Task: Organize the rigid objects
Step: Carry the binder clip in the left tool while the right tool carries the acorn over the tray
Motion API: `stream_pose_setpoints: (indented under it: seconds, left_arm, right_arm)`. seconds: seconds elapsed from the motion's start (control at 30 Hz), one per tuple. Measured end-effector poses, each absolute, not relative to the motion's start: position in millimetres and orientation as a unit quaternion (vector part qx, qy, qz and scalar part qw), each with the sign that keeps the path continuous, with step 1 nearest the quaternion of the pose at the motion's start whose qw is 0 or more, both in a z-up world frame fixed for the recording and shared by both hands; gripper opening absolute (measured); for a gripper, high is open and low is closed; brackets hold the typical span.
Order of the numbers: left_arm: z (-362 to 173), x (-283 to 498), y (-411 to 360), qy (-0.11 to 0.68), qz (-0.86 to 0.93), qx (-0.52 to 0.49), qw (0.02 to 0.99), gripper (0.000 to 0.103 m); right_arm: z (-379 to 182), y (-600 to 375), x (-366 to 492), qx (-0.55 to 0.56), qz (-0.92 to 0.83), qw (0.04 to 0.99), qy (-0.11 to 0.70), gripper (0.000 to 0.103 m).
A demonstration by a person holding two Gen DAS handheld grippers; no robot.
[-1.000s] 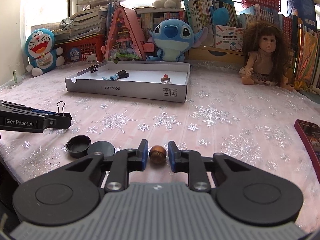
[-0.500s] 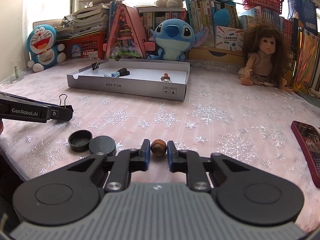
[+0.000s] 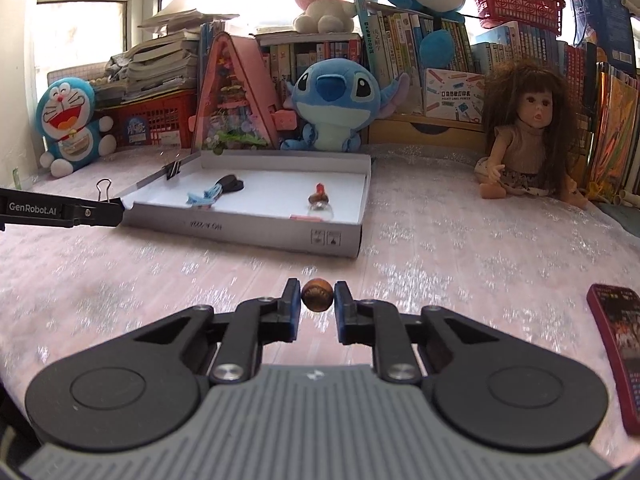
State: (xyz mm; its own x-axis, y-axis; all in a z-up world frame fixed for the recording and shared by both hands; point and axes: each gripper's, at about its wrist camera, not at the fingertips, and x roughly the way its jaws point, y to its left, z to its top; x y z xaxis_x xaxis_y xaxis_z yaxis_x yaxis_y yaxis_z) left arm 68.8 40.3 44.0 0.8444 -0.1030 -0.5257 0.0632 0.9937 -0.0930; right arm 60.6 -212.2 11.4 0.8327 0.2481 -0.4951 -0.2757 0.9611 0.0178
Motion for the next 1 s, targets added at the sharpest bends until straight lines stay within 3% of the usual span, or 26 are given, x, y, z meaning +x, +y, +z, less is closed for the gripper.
stream_pose_setpoints:
  seconds: [0.47, 1.0]
  left_arm:
    - [66.3, 171.6, 44.6, 0.275, -0.053, -0.049, 0.959, 0.034]
    - [30.7, 295.6, 32.5, 0.304, -0.018, -0.041, 0.952, 0.034]
  right_arm:
    - [40.1, -202.9, 153.7, -0.002, 0.140, 0.955, 0.261, 0.022]
    - [18.1, -164.3, 280.8, 0.023, 0.128, 0.950, 0.284, 0.021]
